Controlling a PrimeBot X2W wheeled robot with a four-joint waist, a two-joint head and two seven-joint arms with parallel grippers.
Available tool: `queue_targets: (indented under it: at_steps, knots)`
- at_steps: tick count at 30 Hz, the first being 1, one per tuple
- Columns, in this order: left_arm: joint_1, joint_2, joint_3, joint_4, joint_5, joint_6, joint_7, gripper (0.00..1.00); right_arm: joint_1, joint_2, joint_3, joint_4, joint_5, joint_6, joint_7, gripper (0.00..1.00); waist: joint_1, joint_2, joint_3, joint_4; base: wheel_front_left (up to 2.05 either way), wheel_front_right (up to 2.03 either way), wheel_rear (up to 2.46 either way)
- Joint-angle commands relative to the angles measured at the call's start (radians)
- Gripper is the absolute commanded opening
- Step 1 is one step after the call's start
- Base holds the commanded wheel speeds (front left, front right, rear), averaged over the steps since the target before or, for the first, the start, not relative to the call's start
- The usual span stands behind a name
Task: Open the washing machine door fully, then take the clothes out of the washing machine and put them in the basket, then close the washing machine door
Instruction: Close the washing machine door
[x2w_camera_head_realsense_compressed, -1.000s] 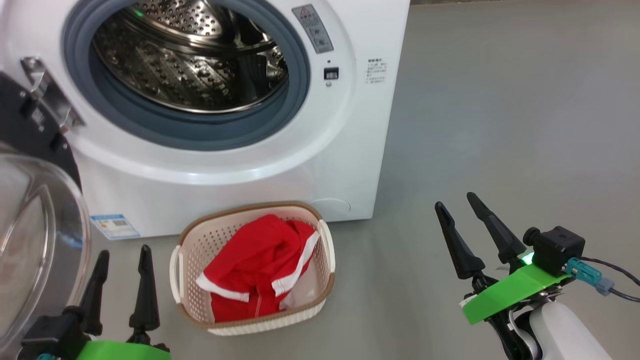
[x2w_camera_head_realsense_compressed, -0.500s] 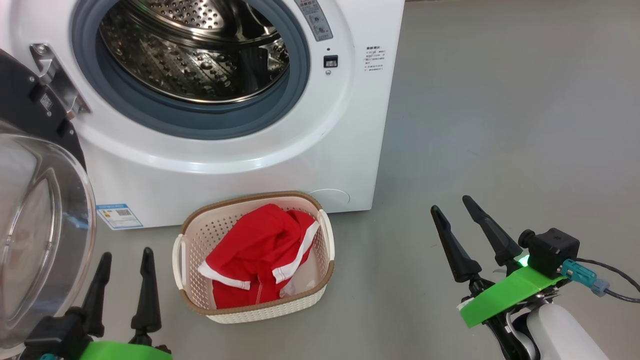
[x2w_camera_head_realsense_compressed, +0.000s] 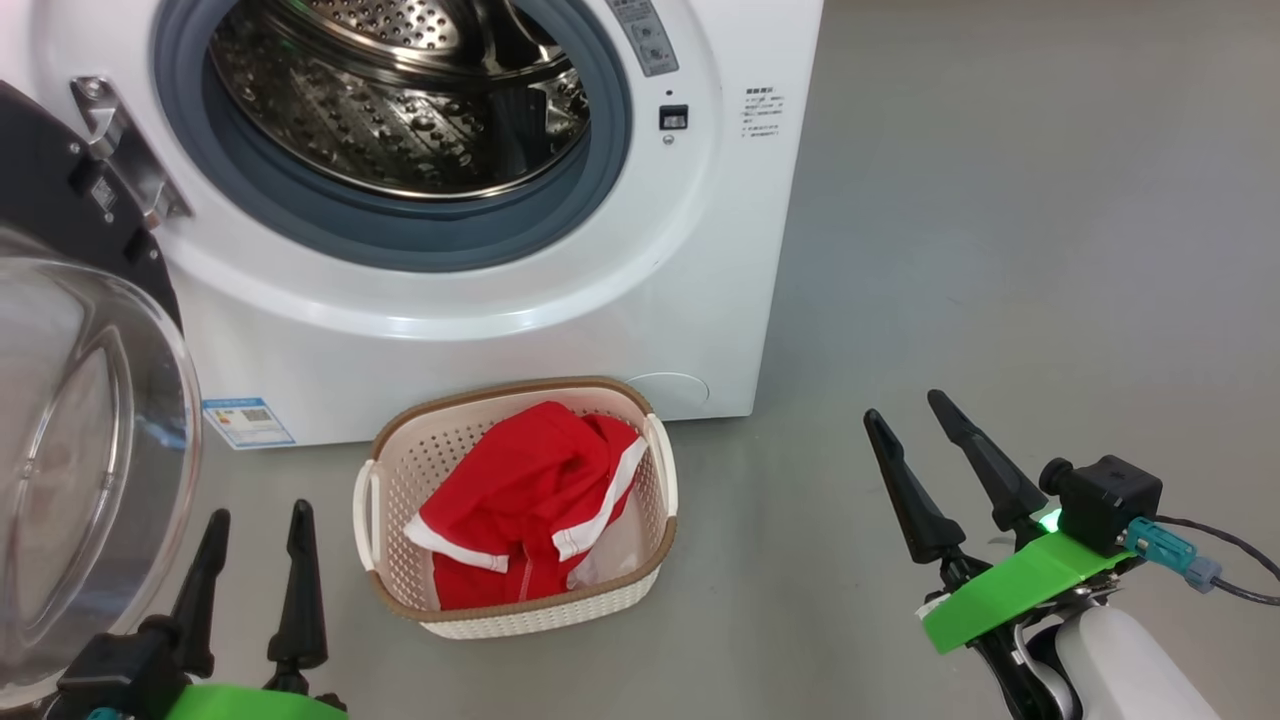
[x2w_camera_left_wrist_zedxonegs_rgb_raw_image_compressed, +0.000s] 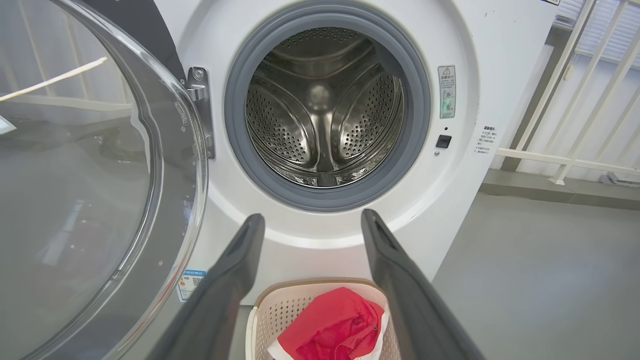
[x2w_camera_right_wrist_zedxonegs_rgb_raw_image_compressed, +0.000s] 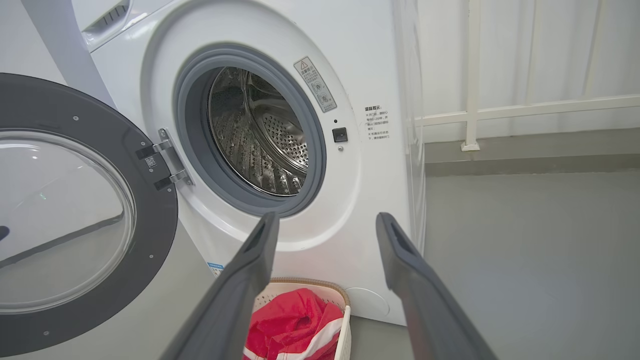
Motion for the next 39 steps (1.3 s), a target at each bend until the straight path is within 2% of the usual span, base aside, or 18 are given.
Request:
queue_targets:
  at_steps: [1, 10, 39]
  knots:
    - [-0.032, 0.029, 0.034, -0.016, 0.002, 0.010, -0.011, 1.00, -0.007, -0.001, 0.009, -0.026, 0.000, 0.002, -0.005, 1.00, 0.0000, 0.0000, 0.005, 0.013, 0.00, 0.00, 0.00]
    - [-0.033, 0.028, 0.033, -0.010, 0.002, 0.017, -0.012, 1.00, -0.011, -0.003, 0.007, -0.024, -0.001, 0.002, -0.005, 1.00, 0.0000, 0.0000, 0.004, 0.074, 0.00, 0.00, 0.00]
    - [0.001, 0.040, 0.039, 0.001, 0.003, 0.063, -0.008, 1.00, 0.003, 0.001, 0.035, -0.008, 0.014, 0.002, -0.005, 1.00, 0.0000, 0.0000, -0.041, 0.374, 0.00, 0.00, 0.00]
